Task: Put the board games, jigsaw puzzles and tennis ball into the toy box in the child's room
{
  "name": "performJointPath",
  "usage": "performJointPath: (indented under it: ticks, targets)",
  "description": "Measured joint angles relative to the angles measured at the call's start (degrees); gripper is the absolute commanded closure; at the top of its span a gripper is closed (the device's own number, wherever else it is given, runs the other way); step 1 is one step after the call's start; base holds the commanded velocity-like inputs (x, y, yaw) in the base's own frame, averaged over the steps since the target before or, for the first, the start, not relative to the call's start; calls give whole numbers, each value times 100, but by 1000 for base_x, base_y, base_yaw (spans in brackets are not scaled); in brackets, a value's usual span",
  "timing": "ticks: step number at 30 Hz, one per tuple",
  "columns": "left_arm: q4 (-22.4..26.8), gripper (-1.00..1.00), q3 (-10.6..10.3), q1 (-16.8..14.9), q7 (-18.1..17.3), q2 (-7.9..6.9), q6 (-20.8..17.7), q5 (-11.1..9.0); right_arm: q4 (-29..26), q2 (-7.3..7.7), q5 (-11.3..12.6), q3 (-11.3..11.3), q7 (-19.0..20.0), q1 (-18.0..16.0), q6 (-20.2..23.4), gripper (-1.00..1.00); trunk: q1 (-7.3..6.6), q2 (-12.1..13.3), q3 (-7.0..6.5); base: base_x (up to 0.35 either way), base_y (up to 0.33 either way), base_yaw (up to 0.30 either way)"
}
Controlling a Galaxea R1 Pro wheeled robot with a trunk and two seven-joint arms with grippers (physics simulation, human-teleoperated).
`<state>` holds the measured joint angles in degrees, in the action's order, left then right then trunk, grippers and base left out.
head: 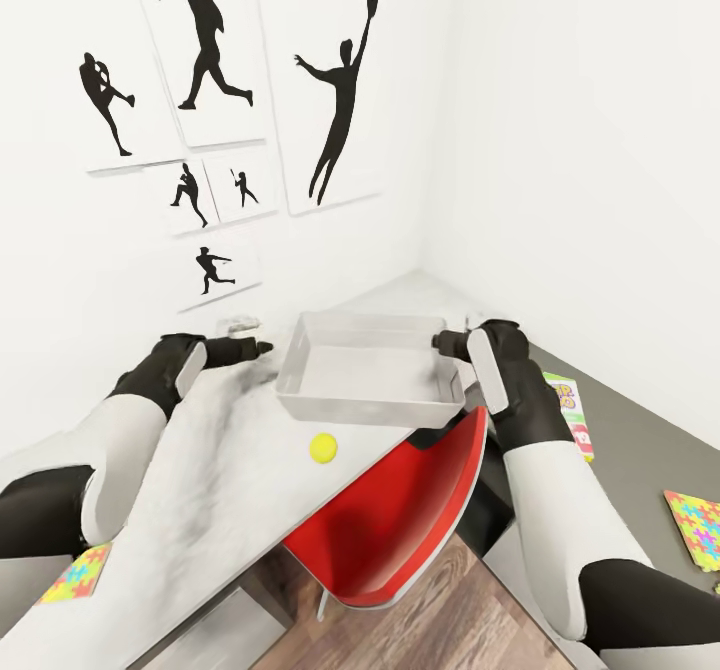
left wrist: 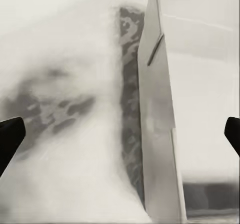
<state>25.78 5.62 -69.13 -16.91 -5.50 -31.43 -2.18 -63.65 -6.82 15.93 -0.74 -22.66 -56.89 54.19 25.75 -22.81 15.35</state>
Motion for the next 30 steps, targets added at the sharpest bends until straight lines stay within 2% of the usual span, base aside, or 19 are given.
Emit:
performJointPath:
  ticks: [3, 5, 7, 8, 10, 11, 13, 14, 16, 17, 19, 20, 21, 23, 24, 26, 27, 28, 30]
  targets:
    - [90, -100, 241, 2, -636, -277, -276, 0, -385, 19, 25, -23, 17, 151, 128, -100, 0, 0, 0, 0, 0, 0]
    - [107, -100, 332, 5, -896, -408, -386, -7, -544, 25, 48, -36, 29, 217, 169, -100, 0, 0, 0, 0, 0, 0]
    - [125, -100, 477, 9, -1433, -660, -606, -5, -855, 38, 171, -88, 86, 385, 218, -100, 0, 0, 0, 0, 0, 0]
    - [128, -100, 505, 13, -1588, -725, -665, -10, -934, 44, 224, -105, 114, 437, 227, -100, 0, 0, 0, 0, 0, 0]
    - [132, -100, 564, 28, -2082, -908, -810, -12, -1161, 100, 432, -160, 240, 612, 247, -100, 0, 0, 0, 0, 0, 0]
    - [128, -100, 587, 45, -2468, -1036, -889, -7, -1350, 192, 634, -193, 394, 768, 284, -100, 0, 0, 1, 0, 0, 0]
    - [123, -100, 603, 71, -2828, -1150, -953, -8, -1539, 297, 845, -222, 566, 925, 330, -100, 0, 0, 0, 0, 0, 0]
    - [117, -100, 612, 120, -3180, -1255, -1002, -5, -1737, 432, 1070, -261, 775, 1101, 380, -100, 0, 0, 1, 0, 0, 0]
    - [116, -100, 620, 184, -3544, -1358, -1045, -4, -1946, 593, 1344, -316, 1037, 1314, 408, -100, 0, 0, 1, 0, 0, 0]
    - [114, -100, 624, 255, -3893, -1458, -1084, 0, -2132, 741, 1606, -389, 1337, 1541, 420, -100, 0, 0, 1, 0, 0, 0]
    - [110, -100, 629, 334, -4257, -1569, -1132, -3, -2292, 890, 1896, -476, 1691, 1794, 414, -100, 0, 0, 1, 0, 0, 0]
    - [107, -100, 631, 417, -4613, -1678, -1187, -3, -2403, 1011, 2176, -584, 2027, 2028, 402, -100, 0, 0, 2, 0, 0, 0]
    - [105, -100, 631, 466, -4808, -1729, -1217, -3, -2445, 1067, 2330, -656, 2215, 2155, 396, -100, 0, 0, 1, 0, 0, 0]
    - [102, -100, 633, 712, -5599, -1872, -1290, -1, -2540, 1198, 2740, -997, 2992, 2592, 383, -100, 0, -1, 2, 0, 0, 0]
    - [104, -100, 635, 793, -5821, -1894, -1299, -1, -2555, 1217, 2802, -1093, 3223, 2711, 381, -100, 0, 0, 1, 0, 0, 0]
    - [119, -100, 636, 1088, -6693, -1947, -1319, -7, -2590, 1259, 2915, -1435, 4110, 3153, 372, -100, 0, -1, 2, 0, 0, 0]
    - [123, -100, 638, 1151, -6890, -1956, -1320, -8, -2596, 1265, 2940, -1520, 4344, 3262, 371, -100, 0, 0, 1, 0, 0, 0]
    - [129, -100, 638, 1243, -7153, -1971, -1326, -13, -2603, 1274, 2949, -1676, 4786, 3444, 368, -100, 0, -1, 2, 0, 0, 0]
    - [131, -100, 640, 1311, -7284, -1985, -1331, -18, -2608, 1280, 2958, -1833, 5220, 3617, 363, -100, 0, 0, 1, 0, 0, 0]
